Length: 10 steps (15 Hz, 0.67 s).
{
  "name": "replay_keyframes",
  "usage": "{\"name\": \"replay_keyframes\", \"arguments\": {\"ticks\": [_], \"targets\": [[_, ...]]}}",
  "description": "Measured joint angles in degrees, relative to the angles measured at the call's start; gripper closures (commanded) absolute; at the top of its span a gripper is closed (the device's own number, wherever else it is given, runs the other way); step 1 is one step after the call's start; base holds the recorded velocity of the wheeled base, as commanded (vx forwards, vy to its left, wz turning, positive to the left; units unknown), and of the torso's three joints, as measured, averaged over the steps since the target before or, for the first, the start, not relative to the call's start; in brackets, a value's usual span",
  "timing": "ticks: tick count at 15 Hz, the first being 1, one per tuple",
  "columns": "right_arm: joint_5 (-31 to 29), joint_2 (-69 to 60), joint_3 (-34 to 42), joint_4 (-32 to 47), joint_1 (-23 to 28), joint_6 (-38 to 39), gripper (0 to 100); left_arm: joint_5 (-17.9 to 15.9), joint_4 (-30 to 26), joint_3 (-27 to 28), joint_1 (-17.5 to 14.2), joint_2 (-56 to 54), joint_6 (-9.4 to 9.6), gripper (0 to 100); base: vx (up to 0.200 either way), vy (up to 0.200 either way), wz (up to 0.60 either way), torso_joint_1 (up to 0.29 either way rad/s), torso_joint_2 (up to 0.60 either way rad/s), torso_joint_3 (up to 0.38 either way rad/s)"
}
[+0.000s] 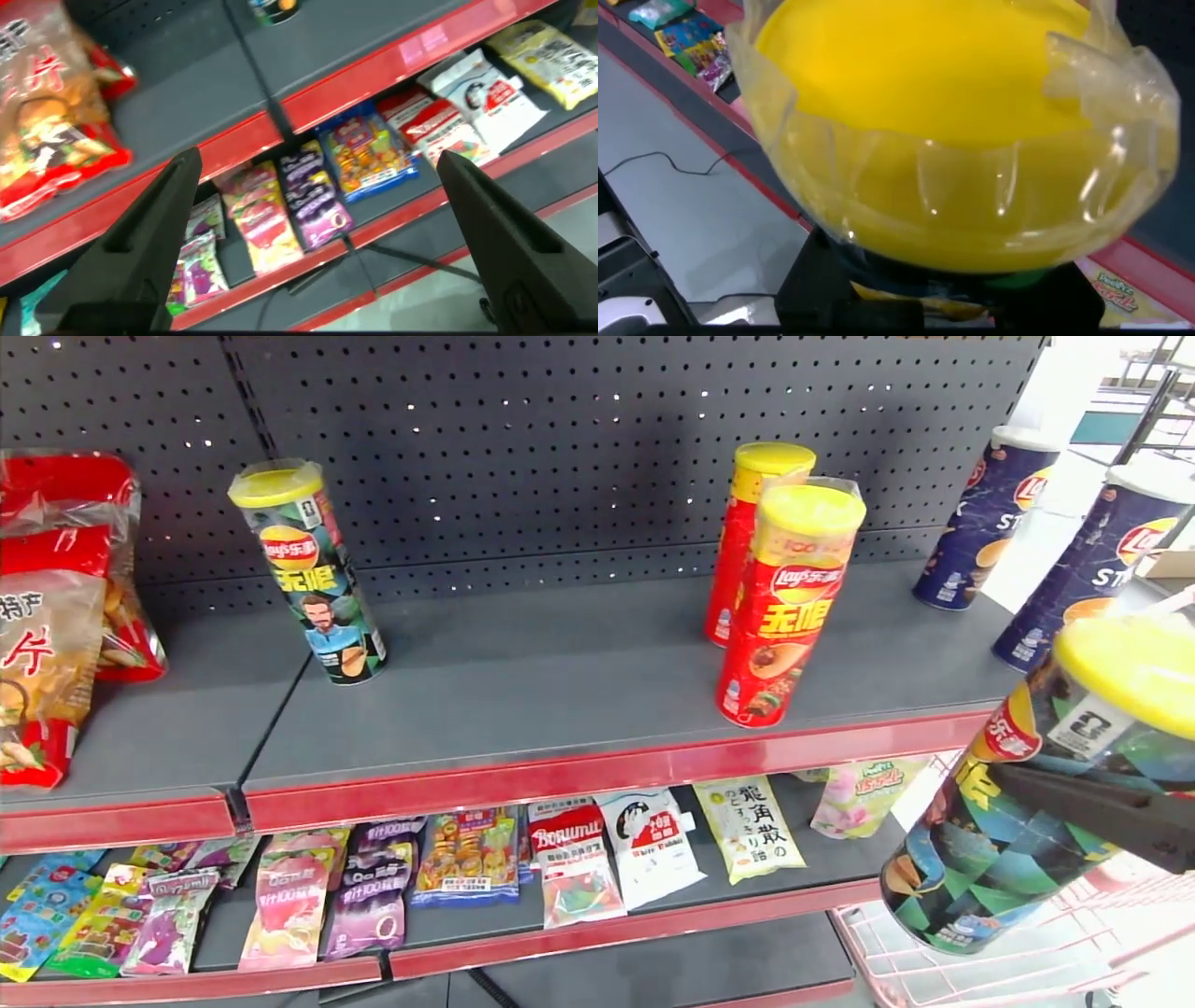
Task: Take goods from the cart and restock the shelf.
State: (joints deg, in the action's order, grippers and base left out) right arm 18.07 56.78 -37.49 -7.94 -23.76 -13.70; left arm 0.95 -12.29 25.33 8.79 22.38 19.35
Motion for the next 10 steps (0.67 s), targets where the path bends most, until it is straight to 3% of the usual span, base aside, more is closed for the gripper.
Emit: {"name": "replay_keyframes", "arguments": {"ticks": [10], "targets": [[0.2,0.1,-0.3,0.0,0.0,0.1,100,0.0,0.0,0.1,0.0,-0.1,0.00,0,0.000,0.200,0.00,0.003,0.00,0.000]]}}
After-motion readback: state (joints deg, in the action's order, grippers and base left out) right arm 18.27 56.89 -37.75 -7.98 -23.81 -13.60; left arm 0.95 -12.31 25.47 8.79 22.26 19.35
